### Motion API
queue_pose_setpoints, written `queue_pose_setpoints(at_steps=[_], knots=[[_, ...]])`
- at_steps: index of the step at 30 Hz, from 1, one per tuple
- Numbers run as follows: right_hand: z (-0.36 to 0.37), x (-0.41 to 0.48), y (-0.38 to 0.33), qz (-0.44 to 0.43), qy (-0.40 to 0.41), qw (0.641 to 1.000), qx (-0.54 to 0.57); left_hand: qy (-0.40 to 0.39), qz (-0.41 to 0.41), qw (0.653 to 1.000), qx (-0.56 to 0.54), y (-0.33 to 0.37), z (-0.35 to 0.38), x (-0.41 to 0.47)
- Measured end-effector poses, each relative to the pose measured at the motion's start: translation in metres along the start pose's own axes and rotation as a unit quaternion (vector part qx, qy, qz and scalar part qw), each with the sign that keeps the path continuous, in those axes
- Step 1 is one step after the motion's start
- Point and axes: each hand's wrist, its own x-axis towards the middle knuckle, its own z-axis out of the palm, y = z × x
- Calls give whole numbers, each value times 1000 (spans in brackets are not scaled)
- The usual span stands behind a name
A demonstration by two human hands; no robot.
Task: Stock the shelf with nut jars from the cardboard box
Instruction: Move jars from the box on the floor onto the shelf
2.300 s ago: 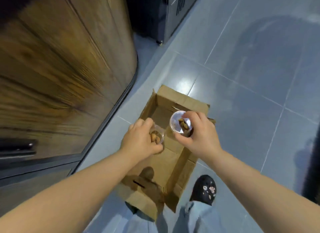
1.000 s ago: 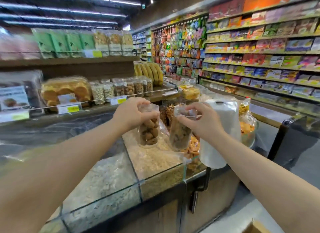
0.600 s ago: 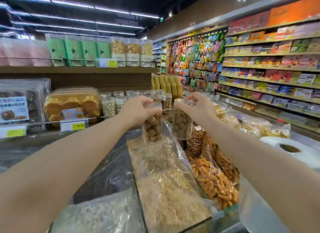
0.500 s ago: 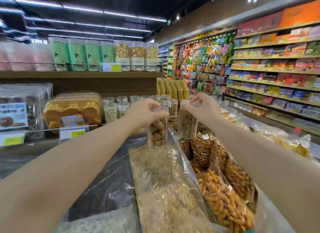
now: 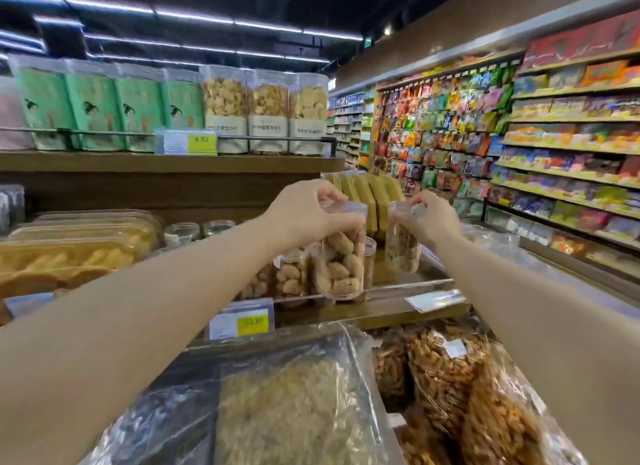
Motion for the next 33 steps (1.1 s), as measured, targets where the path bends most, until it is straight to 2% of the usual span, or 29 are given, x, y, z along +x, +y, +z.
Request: queue_pose_setpoints(at_steps=[6,10,14,17,21,26,29,33], knots=[[71,70,29,-44,-18,999,10,-10,-13,998,-62,-34,33,40],[110,104,41,-50,-17,999,-6,-2,-14,998,-58,-45,53,54],[129,124,50,-33,-131,989,-51,0,-22,997,-75,-49,64,61],[122,127,52,-50,-161,984,-51,1,-14,997,-78,-41,70,64],[97,125,69,-66,-101,993,-19,14,12,996,-90,-22,82,75],[61,116,95,-34,-16,999,12,49,51,994,-78,6,107,104],[44,107,107,3,44,998,51,26,74,997,-2,11,127,120],[37,93,116,19,71,997,13,-48,54,990,118,-7,157,125]])
